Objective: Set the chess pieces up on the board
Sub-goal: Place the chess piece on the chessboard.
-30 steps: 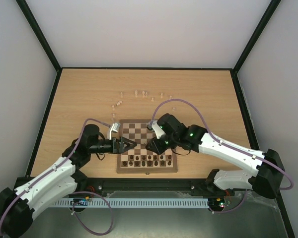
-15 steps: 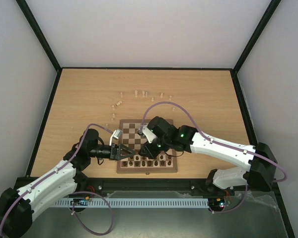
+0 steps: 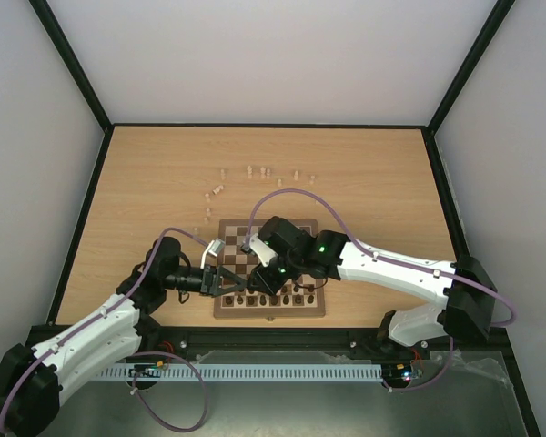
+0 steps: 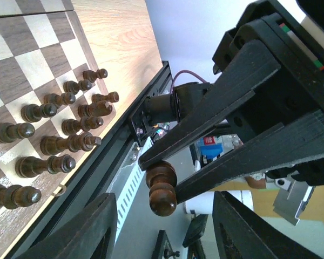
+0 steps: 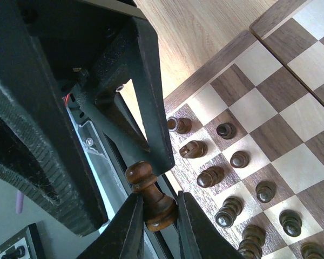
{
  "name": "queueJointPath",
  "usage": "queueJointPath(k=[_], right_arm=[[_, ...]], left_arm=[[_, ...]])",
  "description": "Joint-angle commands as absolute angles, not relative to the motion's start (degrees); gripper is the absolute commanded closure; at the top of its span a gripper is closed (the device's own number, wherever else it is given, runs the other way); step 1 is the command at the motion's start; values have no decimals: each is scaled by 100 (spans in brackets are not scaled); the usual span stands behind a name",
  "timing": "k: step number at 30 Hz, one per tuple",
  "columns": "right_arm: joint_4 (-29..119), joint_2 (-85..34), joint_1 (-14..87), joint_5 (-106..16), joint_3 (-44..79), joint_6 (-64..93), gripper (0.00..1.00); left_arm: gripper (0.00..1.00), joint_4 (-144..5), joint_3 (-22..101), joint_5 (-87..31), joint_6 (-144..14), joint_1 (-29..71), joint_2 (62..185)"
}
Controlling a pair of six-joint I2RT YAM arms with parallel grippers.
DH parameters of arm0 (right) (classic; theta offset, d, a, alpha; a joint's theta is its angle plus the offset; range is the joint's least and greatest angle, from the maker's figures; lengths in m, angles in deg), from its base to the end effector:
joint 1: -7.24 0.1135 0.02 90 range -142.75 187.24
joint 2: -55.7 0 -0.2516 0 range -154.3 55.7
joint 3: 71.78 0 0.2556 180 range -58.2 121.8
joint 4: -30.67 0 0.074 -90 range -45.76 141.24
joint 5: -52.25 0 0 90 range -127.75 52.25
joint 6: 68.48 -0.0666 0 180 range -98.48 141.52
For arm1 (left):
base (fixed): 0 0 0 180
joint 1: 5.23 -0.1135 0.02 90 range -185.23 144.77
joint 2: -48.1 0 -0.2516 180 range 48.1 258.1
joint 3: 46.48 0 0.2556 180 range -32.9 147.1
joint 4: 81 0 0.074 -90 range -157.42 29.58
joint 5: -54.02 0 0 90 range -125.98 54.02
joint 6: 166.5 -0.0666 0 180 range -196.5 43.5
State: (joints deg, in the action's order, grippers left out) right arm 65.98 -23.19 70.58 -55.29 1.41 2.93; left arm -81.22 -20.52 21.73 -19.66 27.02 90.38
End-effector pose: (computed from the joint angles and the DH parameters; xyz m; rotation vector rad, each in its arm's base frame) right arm 0.1300 0.3036 0.2448 -1.1094 2.2354 1.0336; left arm 0.1259 -0.1460 0.1806 0.3962 2.1982 -1.8991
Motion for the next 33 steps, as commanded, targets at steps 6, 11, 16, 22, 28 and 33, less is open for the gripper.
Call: queueJointPath(k=[6, 11, 16, 22, 28, 33], right_arm=[[6794, -2484, 7122, -5572, 377, 424, 89], [6804, -2498, 7161, -5568, 338, 438, 89], [6805, -2495, 7191, -5564, 300, 442, 89], [6772, -2516, 7197, -5574, 248, 463, 89], [6734, -2554, 7207, -5613, 202, 482, 89], [6723, -2598, 7219, -5631, 192, 499, 89]], left_arm=[[57, -8131, -2126, 2384, -2104, 2682, 9209], [63, -8156, -2121, 2403, -2115, 2601, 9270], [67, -8168, -2121, 2453, -2144, 2499, 9330], [73, -8140, -2148, 2494, -2239, 2403, 9447], [75, -8140, -2158, 2527, -2289, 2312, 9536], [69, -8124, -2133, 2545, -2313, 2248, 9575]])
